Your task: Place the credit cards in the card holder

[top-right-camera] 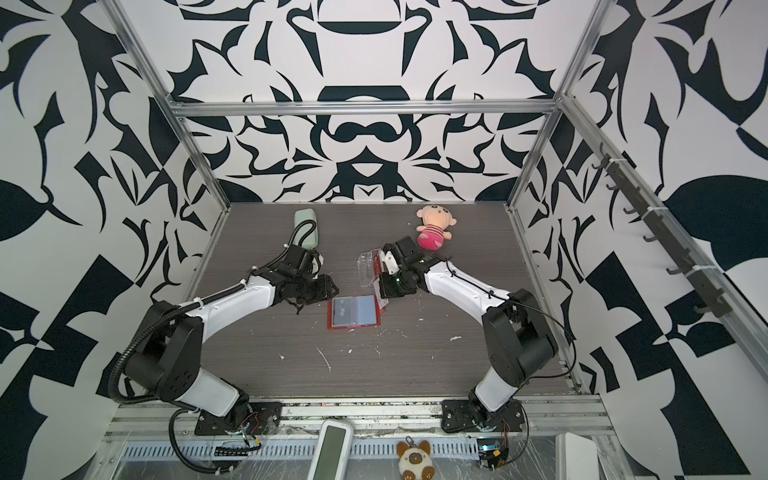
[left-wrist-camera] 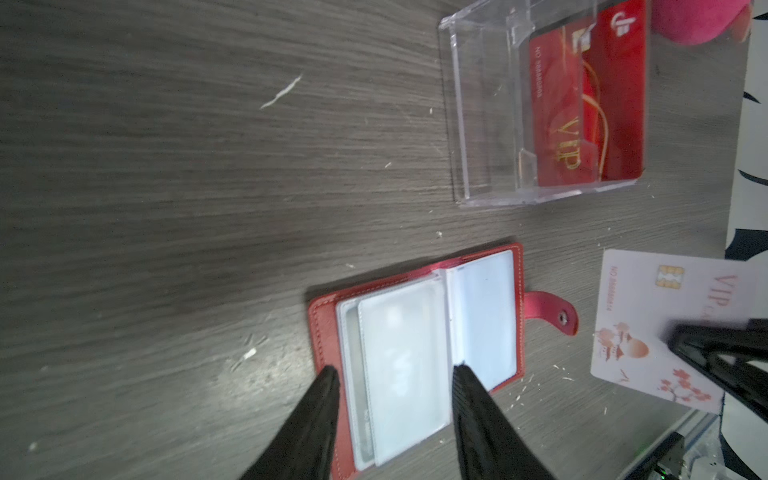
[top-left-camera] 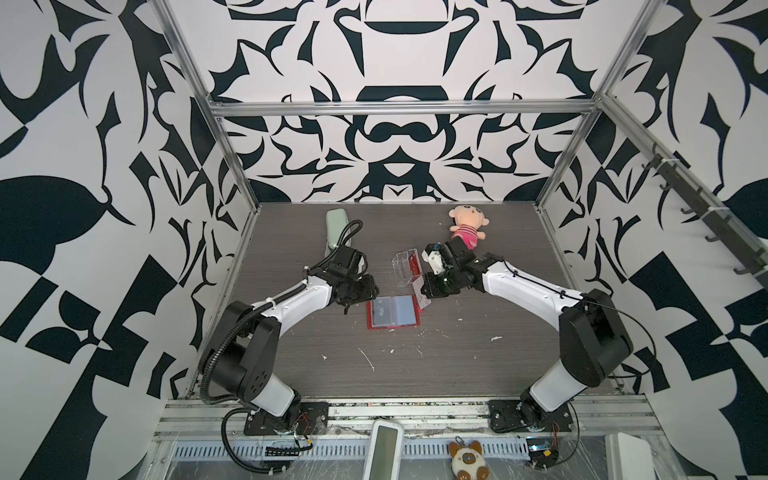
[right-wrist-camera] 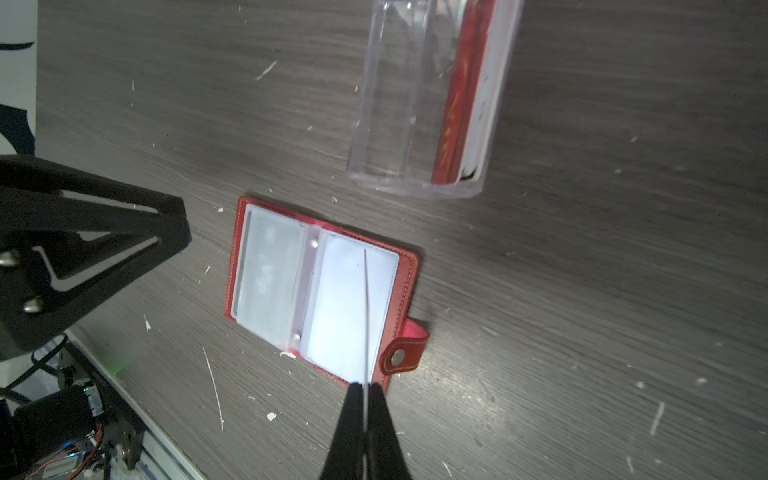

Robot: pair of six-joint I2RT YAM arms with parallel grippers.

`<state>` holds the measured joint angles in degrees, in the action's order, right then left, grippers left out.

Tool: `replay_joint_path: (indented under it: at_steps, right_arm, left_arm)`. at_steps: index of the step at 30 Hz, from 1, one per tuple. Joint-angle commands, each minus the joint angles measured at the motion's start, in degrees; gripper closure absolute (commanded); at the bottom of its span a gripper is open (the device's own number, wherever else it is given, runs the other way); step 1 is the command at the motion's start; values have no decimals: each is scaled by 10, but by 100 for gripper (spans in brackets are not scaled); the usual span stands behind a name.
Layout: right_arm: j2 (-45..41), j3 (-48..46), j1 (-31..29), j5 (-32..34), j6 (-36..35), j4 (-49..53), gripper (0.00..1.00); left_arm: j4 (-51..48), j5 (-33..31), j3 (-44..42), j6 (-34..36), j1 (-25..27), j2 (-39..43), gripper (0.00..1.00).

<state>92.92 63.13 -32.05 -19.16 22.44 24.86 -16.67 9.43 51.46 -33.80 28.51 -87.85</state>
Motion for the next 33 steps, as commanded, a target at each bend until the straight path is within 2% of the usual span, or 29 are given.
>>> replay_joint_path:
  at_steps: [1, 12, 20, 33]
  right_arm:
    - [-21, -19, -9, -29, 22, -55, 100]
    - [9, -44, -24, -68, 53, -113, 100]
    - [35, -44, -28, -99, 74, -143, 100]
    - [62, -43, -35, -111, 92, -161, 100]
  left_arm:
    - [11, -23, -29, -16, 0, 21, 53]
    - [64, -14, -82, -43, 1, 1, 61]
    - [72, 0, -85, -49, 2, -24, 68]
    - [77, 7, -90, -59, 7, -46, 78]
